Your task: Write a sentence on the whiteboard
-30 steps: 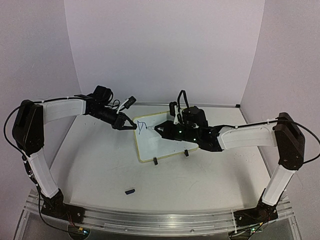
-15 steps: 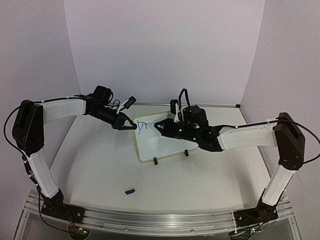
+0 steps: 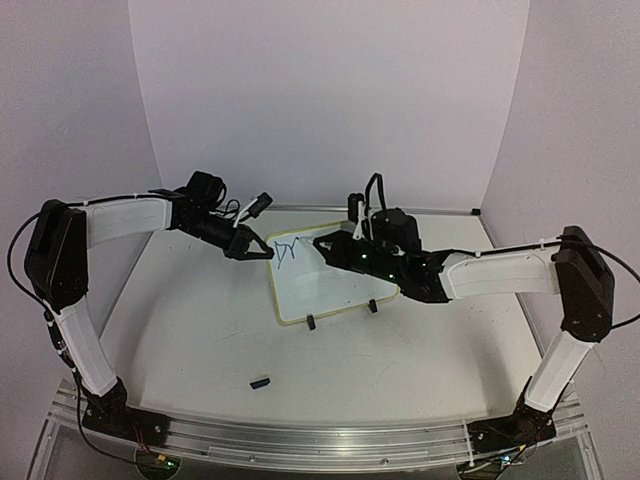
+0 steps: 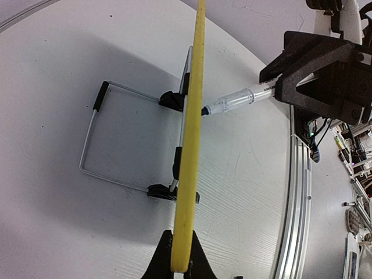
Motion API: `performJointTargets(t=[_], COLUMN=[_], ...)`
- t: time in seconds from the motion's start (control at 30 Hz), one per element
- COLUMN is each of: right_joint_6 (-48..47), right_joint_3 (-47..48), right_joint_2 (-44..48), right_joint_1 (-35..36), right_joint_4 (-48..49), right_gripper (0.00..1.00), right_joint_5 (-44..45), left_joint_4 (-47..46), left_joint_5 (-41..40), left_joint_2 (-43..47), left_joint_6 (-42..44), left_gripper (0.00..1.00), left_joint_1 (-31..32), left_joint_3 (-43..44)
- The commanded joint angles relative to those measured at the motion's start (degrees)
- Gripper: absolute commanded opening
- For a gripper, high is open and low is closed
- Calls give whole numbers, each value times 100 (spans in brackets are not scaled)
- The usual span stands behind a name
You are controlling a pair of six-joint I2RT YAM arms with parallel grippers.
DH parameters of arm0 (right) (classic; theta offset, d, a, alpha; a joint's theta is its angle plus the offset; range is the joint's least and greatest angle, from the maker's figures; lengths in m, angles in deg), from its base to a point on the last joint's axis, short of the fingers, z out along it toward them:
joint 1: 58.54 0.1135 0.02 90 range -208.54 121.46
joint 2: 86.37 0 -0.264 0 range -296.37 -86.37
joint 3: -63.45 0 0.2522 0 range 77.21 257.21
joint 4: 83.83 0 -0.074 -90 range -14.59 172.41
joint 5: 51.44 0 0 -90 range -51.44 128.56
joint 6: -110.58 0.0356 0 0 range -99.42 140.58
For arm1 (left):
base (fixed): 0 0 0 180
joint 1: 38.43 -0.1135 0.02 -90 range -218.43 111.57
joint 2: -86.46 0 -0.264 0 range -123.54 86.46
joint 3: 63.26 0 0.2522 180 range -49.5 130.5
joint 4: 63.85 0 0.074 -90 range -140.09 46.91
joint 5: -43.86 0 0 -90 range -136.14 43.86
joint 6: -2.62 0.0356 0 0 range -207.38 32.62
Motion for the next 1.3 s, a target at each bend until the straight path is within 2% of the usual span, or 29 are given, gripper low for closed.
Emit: performJointTargets(t=[0.0, 0.3, 0.57, 0.87, 1.27], right_joint_6=[-29, -311, -686, -978, -1226], right_joint_3=[-95, -499, -518, -464, -241], right_joint_2=[265, 958, 1322, 1180, 716], right_joint_1=[-22, -25, -188, -498, -559], right_joint_4=[231, 560, -78, -344, -387], right_gripper=[0, 0, 0, 0, 0], right_joint_5=[-73, -816, -1246, -2109, -2189], left_joint_4=[408, 413, 446, 506, 562], left_joint_5=[-241, -261, -300, -388, -458], left_joint_2=[134, 151, 159, 172, 187], left_joint_6=[139, 148, 161, 188, 218], left_gripper=[0, 0, 0, 0, 0], left_joint_1=[50, 50, 50, 67, 94], left_joint_3=[101, 101, 117, 152, 189])
